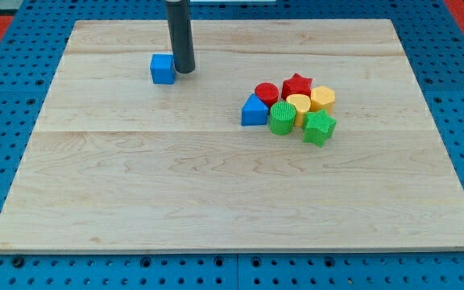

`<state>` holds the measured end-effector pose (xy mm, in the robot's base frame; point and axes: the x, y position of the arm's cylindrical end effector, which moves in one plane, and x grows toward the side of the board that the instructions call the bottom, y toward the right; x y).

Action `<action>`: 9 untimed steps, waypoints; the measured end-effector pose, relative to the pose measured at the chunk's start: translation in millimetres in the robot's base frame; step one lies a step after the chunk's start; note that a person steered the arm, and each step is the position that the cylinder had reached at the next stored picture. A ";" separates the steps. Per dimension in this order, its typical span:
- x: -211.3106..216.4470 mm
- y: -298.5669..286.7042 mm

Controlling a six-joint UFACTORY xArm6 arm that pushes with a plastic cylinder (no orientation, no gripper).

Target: Place the blue cube parallel to blue triangle

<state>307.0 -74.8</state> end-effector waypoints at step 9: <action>-13.3 19.2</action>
<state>293.6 -55.6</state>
